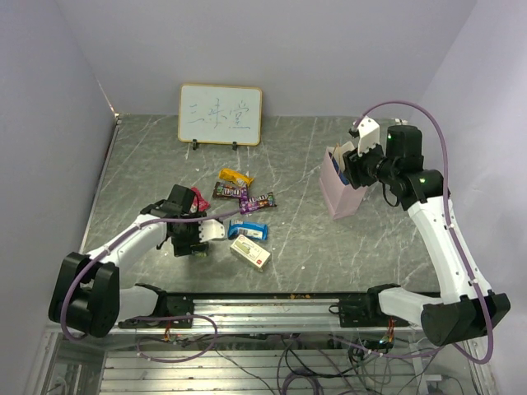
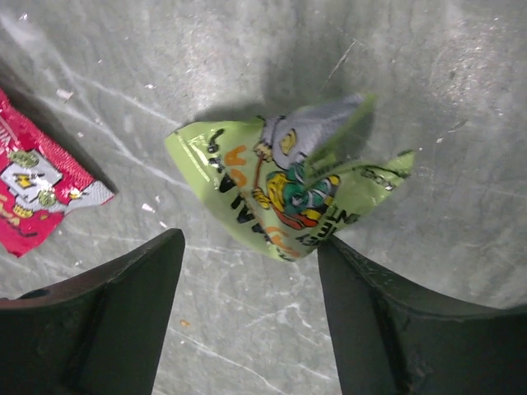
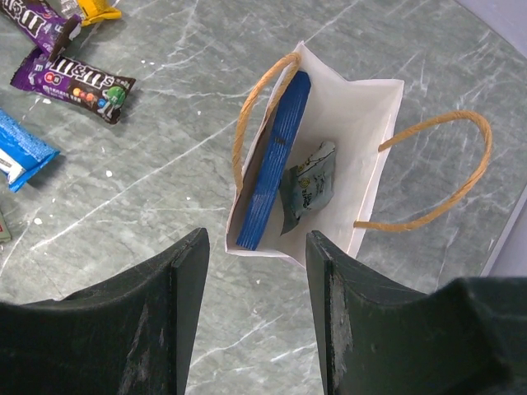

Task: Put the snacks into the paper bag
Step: Pick up the snack from the center of the board.

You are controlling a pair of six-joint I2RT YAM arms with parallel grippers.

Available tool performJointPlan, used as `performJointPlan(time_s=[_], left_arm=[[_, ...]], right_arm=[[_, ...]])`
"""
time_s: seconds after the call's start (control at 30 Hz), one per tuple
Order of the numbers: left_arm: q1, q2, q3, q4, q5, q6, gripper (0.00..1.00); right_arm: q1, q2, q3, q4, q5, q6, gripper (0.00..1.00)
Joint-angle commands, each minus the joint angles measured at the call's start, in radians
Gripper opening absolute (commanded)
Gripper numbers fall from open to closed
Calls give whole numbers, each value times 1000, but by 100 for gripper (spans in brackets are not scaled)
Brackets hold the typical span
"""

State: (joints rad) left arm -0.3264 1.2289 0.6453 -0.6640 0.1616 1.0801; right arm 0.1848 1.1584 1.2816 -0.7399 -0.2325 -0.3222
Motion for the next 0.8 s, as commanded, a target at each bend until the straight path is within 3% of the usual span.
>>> performJointPlan(time_s=[0.0, 0.57, 0.77], left_arm=[[4, 19, -13, 30, 96, 44, 73], [4, 15, 28, 8, 182, -28, 19], [4, 5, 106, -69, 231, -58, 10]], right_arm=[[-3, 8, -11, -6, -1, -11, 51], [27, 51, 38, -16, -67, -98, 51], [40, 71, 94, -5, -185, -128, 51]])
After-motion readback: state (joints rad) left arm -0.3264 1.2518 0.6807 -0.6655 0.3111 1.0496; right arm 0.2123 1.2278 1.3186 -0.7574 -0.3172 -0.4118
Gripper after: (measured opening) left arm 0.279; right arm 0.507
